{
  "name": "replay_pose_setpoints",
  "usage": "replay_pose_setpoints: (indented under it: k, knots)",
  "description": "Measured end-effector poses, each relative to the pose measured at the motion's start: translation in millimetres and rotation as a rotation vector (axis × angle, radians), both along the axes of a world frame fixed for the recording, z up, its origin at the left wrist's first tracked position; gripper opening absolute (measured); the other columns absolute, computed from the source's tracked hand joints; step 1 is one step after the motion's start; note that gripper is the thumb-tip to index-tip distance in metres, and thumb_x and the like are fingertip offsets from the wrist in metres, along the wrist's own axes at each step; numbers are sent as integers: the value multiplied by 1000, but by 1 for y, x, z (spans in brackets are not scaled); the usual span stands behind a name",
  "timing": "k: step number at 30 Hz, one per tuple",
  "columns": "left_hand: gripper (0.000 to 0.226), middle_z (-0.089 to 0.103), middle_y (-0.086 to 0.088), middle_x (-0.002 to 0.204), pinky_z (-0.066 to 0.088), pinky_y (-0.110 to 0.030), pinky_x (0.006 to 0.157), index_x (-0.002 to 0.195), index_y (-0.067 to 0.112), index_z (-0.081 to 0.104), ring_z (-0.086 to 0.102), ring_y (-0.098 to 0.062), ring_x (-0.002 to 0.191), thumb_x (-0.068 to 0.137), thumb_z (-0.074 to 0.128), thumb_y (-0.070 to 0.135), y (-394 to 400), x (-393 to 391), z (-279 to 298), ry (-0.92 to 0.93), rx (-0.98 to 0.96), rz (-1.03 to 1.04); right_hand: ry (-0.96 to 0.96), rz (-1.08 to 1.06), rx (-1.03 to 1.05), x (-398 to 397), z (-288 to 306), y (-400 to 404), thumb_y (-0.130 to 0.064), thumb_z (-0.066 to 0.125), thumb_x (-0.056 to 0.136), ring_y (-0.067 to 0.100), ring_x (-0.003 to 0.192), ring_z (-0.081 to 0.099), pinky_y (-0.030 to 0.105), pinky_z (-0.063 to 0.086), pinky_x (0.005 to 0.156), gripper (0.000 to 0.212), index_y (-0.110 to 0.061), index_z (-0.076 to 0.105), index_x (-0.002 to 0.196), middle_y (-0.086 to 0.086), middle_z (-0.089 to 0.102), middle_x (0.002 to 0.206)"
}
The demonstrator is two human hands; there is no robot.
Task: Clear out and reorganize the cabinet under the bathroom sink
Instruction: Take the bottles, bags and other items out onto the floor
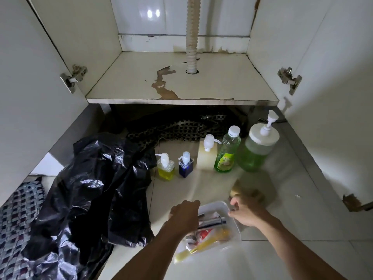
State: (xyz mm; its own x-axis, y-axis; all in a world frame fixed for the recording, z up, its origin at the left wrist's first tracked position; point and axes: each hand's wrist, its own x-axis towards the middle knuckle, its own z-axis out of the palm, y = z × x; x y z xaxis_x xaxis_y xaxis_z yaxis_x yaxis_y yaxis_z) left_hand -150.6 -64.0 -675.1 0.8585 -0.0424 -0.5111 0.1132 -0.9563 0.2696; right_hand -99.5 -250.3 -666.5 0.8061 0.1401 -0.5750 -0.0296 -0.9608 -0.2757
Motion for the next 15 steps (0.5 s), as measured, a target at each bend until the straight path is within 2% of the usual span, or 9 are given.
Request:
replay_pose_setpoints:
  k: [2, 3, 5, 6, 9, 12, 15]
  knots:
    - [44, 55, -6, 130, 44, -33, 94, 132, 23, 49, 56, -27, 118, 90, 53, 12, 3, 3, 0, -3, 22, 44, 186, 20, -50, 0, -5, -2, -39, 61, 83, 15, 76, 64, 24, 48, 67, 31, -13, 58, 98, 8, 69, 106]
    - [43, 56, -5, 129, 44, -33, 94, 131, 22, 51, 56, -26, 118, 90, 54, 11, 4, 5, 0, 3, 30, 58, 338, 19, -90, -2, -10, -2, -43, 60, 85, 10, 63, 62, 21, 46, 59, 33, -12, 52, 94, 9, 70, 107]
    - [43, 56, -5, 130, 44, -34, 96, 130, 22, 54, 56, -25, 118, 89, 55, 8, 8, 12, -2, 42, 36, 79, 615, 22, -136, -5, -21, -3, -43, 49, 94, 3, 51, 60, 15, 44, 54, 33, -11, 45, 91, 11, 67, 116]
    - [44, 56, -5, 130, 44, -34, 96, 130, 22, 55, 56, -25, 119, 88, 55, 8, 9, 16, -3, 78, 33, 85, 689, 3, -114, -4, -28, -4, -37, 45, 97, 3, 50, 61, 14, 46, 54, 28, -9, 43, 93, 13, 69, 110]
    - [44, 57, -7, 130, 47, -33, 91, 128, 21, 58, 57, -27, 117, 87, 58, 8, 12, 30, -4, 209, -7, 67, 722, -50, 31, 6, -38, -4, -15, 42, 97, 8, 52, 66, 17, 50, 53, 10, -5, 43, 94, 7, 68, 76]
    - [44, 54, -8, 129, 56, -33, 76, 124, 20, 61, 65, -33, 104, 87, 54, -1, 19, 35, -2, 320, -176, 177, 753, -38, 52, 23, -30, -1, -12, 39, 99, 3, 47, 63, 14, 47, 49, 17, -6, 47, 84, 2, 65, 72]
    - [43, 57, -7, 117, 60, -37, 70, 114, 21, 67, 70, -34, 89, 86, 51, -7, 28, 23, 19, 367, -373, 400, 550, -165, 192, 28, 1, -3, -9, 46, 95, 5, 35, 54, 15, 35, 36, 12, -5, 52, 85, 4, 64, 60]
